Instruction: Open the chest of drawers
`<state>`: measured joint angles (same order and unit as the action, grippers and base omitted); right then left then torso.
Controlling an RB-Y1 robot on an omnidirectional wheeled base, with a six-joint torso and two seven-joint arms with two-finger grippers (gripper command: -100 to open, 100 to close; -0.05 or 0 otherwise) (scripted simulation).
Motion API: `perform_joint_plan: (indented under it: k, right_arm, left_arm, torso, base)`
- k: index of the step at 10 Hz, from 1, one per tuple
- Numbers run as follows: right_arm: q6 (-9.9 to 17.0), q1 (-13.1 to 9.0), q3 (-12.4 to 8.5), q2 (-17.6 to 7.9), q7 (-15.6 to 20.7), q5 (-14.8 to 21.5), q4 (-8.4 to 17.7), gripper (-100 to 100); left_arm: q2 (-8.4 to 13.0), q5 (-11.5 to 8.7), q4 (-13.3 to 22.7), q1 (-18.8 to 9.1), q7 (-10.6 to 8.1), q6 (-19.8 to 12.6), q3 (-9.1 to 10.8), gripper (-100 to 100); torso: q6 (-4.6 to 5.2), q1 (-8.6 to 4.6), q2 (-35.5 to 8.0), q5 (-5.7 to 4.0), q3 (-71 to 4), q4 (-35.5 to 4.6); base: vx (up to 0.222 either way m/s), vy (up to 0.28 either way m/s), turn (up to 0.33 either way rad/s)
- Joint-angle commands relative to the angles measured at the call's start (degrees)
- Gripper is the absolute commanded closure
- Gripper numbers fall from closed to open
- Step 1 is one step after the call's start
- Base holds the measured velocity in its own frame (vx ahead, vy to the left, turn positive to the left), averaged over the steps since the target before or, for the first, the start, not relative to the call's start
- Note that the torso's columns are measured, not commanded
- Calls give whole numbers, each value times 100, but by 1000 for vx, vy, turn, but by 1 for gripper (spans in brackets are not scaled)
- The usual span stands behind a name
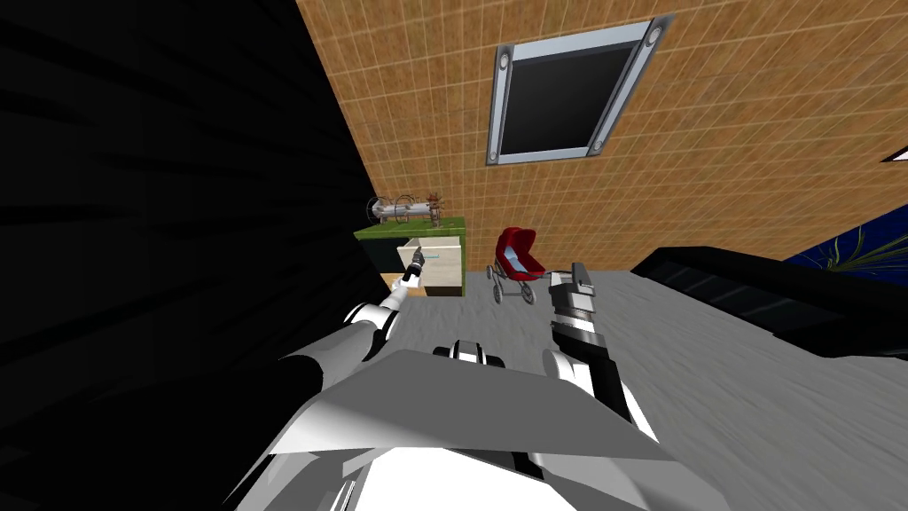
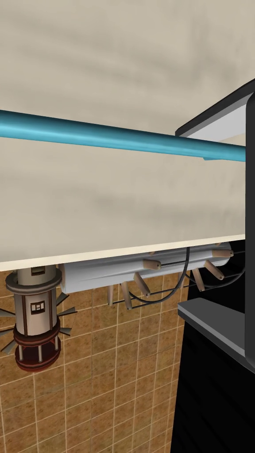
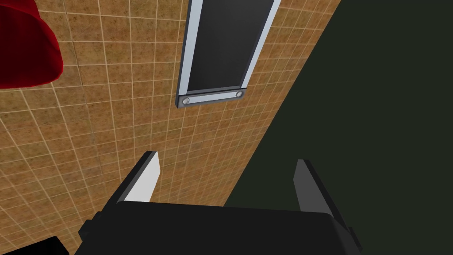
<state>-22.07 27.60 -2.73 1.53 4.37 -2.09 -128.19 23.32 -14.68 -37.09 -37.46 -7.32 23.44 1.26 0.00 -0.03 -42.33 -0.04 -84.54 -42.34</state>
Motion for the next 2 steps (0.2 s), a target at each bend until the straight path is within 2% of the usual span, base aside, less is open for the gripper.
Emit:
perform_joint_plan:
  k: [1, 2]
  right_arm:
    - [0, 0, 0, 0, 0, 0, 0, 0]
    - [0, 0, 0, 0, 0, 0, 0, 0]
  left_arm:
    - [-1, 0, 2, 2, 0, -2, 0, 0]
    - [-1, 0, 3, 3, 0, -3, 0, 0]
  torso:
    - [1, 1, 0, 1, 0, 2]
    - [1, 2, 1, 2, -1, 3]
  base:
    - [0, 0, 0]
    - [0, 0, 0]
